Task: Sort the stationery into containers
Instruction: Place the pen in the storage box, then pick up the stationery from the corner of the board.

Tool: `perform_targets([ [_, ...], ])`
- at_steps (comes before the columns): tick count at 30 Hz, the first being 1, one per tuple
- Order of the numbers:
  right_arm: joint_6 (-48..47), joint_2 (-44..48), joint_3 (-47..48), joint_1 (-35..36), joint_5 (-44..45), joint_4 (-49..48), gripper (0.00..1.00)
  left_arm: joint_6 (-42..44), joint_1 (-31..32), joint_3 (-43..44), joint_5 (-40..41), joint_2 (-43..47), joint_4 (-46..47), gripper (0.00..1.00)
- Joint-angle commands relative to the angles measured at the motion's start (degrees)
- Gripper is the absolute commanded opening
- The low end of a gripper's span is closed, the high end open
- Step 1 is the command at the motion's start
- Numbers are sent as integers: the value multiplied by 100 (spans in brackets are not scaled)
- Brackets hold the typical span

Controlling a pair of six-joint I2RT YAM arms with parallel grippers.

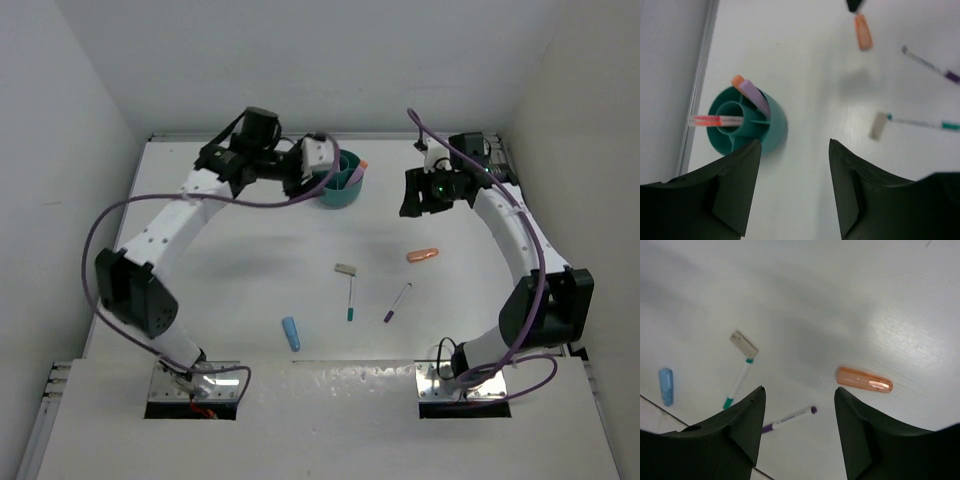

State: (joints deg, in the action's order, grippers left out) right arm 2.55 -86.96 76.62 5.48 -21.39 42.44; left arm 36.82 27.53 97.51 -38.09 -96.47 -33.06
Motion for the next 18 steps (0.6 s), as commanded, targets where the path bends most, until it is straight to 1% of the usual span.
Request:
perform_targets([
  [1,-659,197,-243,-38,283,318,56,2765,-90,-1142,-902,521,-2672,61],
  [2,-755,197,-287,-46,302,353,56,3500,23,-1425,-824,645,-2949,61],
  [3,-764,205,-349,-47,337,414,56,3690,103,-1733,-754,760,-3178,62],
  [4,-764,206,-454,-38,372,432,56,3866,182,-2040,-666,1039,-3215,61],
  [5,-782,214,-507,-46,416,458,56,4120,365,-2661,-569,1190,-3198,61],
  [7,-808,232,-726,-38,512,441,56,4263,586,-3210,-420,1567,-2979,61],
  [8,-895,215,-797,-20,687,406,56,4316,848,-3621,-262,1674,-2865,62],
  [9,-975,188,-859,-3,776,362,56,4325,972,-3773,-165,1744,-2707,62],
  [10,-1088,144,-938,15,898,327,56,4351,1243,-3905,36,1832,-2654,62],
  [12,-1212,30,-877,-3,1154,440,56,4351,1491,-4143,196,1824,-2566,62],
  [13,-1239,-92,-851,-3,1198,485,55,4351,1718,-4196,275,1798,-2557,62],
  [15,-1230,-172,-789,-90,1163,599,55,4378,1983,-4346,319,1737,-2487,63],
  [18,-1186,-199,-772,-117,1146,599,55,4308,2247,-4530,503,1728,-2153,63],
])
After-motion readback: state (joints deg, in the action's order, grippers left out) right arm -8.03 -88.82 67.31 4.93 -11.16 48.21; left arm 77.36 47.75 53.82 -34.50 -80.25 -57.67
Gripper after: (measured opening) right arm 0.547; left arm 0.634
